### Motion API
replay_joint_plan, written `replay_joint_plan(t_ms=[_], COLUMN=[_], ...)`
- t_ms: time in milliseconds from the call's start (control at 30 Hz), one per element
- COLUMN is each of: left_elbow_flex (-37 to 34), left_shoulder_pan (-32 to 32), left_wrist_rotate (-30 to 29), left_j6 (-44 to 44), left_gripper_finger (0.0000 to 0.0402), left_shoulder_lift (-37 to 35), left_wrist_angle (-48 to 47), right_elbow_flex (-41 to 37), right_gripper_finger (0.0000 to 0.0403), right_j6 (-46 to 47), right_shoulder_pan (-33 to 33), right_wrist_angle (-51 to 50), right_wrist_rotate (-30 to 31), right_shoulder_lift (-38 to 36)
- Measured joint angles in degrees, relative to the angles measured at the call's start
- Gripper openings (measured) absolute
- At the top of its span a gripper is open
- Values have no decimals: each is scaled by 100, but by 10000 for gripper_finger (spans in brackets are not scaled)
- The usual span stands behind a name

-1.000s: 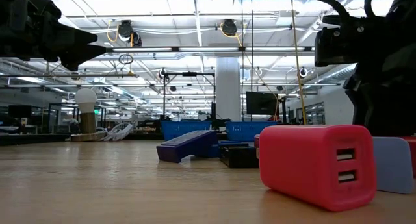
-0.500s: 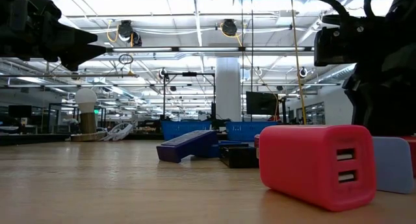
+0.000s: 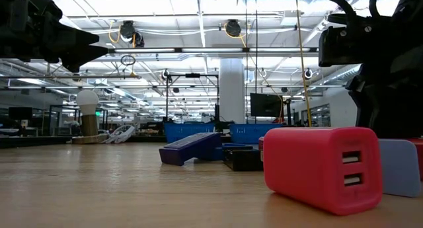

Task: Pick & Place Office items
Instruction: Put the blue charger adapter into the right blue bin

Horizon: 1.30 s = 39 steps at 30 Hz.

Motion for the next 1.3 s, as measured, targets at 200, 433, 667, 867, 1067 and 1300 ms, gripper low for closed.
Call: replay_joint_plan(t_ms=[200,433,667,867,1067,1300], left_elbow_flex=[0,-2,0,0,0,-2], left_shoulder_pan=[0,0,2,0,1,2], left_wrist_rotate=[-2,-2,-2,-2,-2,-2], left_j6=[-1,-9,0,-1,-4,-1], left_gripper_finger=[255,255,255,255,255,255], left_shoulder_lift=[-1,0,0,0,-1,0], left_wrist_angle=[0,0,0,0,0,0], right_elbow_flex=[0,0,0,0,-10,-9], right_gripper_finger=[126,128,128,128,129,129], right_j6=[31,57,95,460,293,-161], right_shoulder_pan=[2,2,0,-31,-73,-232], right_wrist_angle=[-6,32,37,0,-151,-556], right_wrist_rotate=[110,149,162,176,185,1398], right_shoulder_lift=[3,7,7,7,-91,-637])
